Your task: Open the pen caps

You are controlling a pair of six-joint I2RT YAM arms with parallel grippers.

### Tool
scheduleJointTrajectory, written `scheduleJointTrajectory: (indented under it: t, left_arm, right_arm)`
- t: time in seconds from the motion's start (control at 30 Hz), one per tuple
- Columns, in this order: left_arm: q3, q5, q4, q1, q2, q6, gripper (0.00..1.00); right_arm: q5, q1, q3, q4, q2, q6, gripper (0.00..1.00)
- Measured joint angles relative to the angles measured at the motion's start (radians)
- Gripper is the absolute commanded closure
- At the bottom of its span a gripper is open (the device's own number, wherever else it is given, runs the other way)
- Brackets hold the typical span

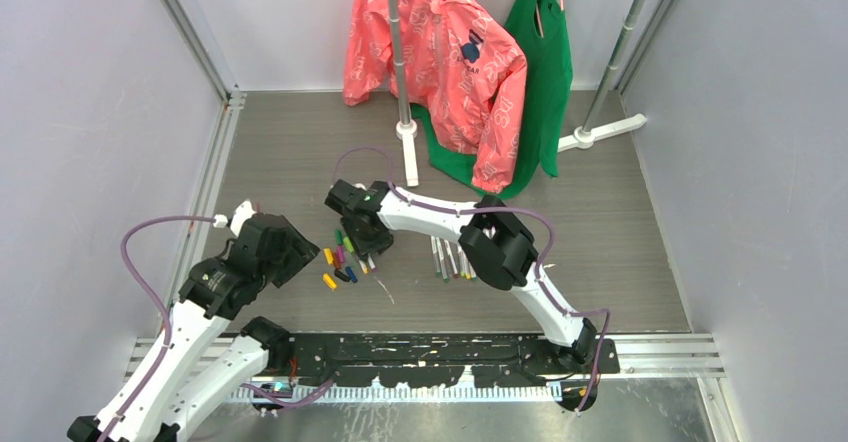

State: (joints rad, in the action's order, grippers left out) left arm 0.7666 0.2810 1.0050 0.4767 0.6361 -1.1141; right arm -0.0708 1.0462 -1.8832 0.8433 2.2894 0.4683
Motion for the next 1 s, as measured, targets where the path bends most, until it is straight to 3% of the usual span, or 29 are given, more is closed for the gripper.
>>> scheduleJointTrajectory:
  t: [0.47,0.83,1.0]
  left_arm:
    - [-0.009,0.007,0.01,0.0,-0.023,-0.01,0.43]
    - [-0.009,0.016,0.029,0.0,-0.043,-0.03,0.42]
    - [-0.009,0.024,0.048,0.0,-0.057,-0.043,0.34]
  right_arm:
    - [-0.109,0.055,0.012,-0.008,0.001,-0.021,0.59]
    - [-0.122,0.082,0.075,-0.085,-0.026,0.001,0.93]
    - [-0.119,0.081,0.108,-0.113,-0.045,0.013,0.99]
